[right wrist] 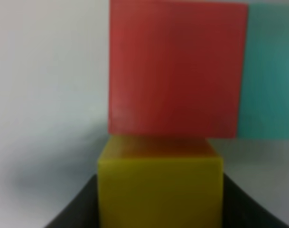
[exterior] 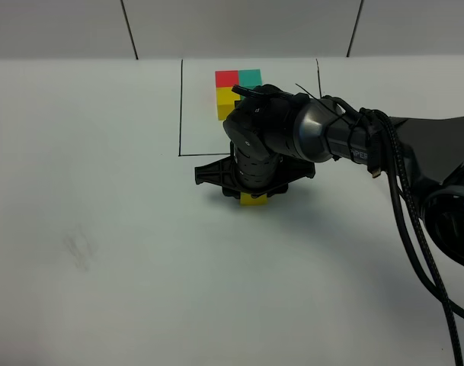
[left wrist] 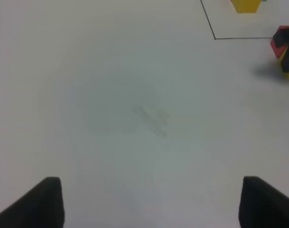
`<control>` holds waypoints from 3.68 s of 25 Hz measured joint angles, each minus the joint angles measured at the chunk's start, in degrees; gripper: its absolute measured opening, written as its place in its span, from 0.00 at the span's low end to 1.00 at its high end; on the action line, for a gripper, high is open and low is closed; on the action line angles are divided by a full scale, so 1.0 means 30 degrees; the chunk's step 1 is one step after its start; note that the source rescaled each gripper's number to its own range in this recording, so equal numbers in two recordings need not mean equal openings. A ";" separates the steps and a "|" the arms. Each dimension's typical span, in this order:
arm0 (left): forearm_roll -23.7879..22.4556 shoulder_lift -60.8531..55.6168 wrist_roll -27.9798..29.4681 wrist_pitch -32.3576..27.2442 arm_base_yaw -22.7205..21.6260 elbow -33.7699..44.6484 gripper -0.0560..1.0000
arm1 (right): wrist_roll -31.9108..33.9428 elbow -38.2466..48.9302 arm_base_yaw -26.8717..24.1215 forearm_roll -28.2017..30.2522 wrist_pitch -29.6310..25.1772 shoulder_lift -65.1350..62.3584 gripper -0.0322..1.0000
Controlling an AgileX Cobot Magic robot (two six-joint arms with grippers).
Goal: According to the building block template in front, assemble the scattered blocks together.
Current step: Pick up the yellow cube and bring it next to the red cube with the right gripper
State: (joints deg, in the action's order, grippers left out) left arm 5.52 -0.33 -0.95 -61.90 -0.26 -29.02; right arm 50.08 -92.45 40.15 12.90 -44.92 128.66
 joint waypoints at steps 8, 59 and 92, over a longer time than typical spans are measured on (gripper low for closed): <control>0.0000 0.0000 0.0000 0.0000 0.0000 0.0000 0.70 | 0.0008 -0.0024 -0.0020 0.0094 0.0141 0.0166 0.29; 0.0000 0.0000 0.0000 0.0000 0.0000 0.0000 0.70 | -0.1181 -0.0148 -0.0326 0.0427 0.0258 0.0375 0.29; 0.0000 0.0000 0.0000 0.0017 0.0000 0.0000 0.70 | -0.0490 -0.0004 -0.0440 -0.0473 -0.0363 -0.0299 0.92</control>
State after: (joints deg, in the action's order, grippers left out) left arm 5.52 -0.33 -0.95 -61.85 -0.26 -29.02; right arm 48.61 -92.46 38.83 11.48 -46.01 127.76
